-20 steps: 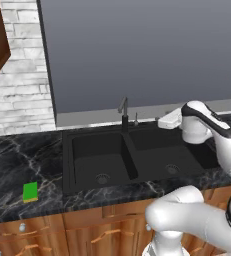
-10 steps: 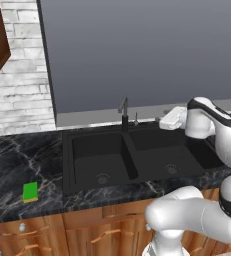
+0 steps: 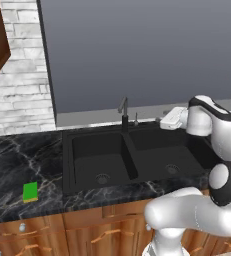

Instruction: Soak the sponge with water for a few seconds and then drop it inside the sink.

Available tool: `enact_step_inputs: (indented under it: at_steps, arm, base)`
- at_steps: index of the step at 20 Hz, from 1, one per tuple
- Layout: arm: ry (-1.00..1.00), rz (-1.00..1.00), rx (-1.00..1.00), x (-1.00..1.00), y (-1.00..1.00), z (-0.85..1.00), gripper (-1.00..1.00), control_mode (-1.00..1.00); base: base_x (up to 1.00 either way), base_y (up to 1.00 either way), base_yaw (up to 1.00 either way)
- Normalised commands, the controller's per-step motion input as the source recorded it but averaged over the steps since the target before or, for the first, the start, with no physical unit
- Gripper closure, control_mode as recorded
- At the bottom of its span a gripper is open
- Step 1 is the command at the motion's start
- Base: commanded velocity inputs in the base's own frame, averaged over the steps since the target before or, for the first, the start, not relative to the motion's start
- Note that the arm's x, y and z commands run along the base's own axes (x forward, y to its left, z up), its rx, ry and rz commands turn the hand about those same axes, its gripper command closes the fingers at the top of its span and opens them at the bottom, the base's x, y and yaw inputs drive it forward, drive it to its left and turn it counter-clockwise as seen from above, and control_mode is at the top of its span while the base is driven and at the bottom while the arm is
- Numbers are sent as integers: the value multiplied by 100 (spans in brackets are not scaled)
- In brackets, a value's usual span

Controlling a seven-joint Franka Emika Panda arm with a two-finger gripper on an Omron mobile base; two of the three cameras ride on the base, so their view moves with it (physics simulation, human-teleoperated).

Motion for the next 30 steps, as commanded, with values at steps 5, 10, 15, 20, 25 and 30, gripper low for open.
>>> enact_step_inputs:
  at_steps: [5,10,15,20,25,30]
  arm:
    - [6,0,0,0,0,0,-100,-100]
    - [2,0,0,0,1,0,-100,-100]
    - [0,0,0,7,9,-11,-100,-100]
    - [0,0,-1,12,21,-18,-100,-100]
    - [0,0,0,17,3,-13,-100,-100]
    - [0,0,-1,15,0,-4,-100,-100]
  base:
    - [0,0,0]
    - [0,0,0]
    - [0,0,0]
    - [0,0,0]
    - [0,0,0]
    - [0,0,0]
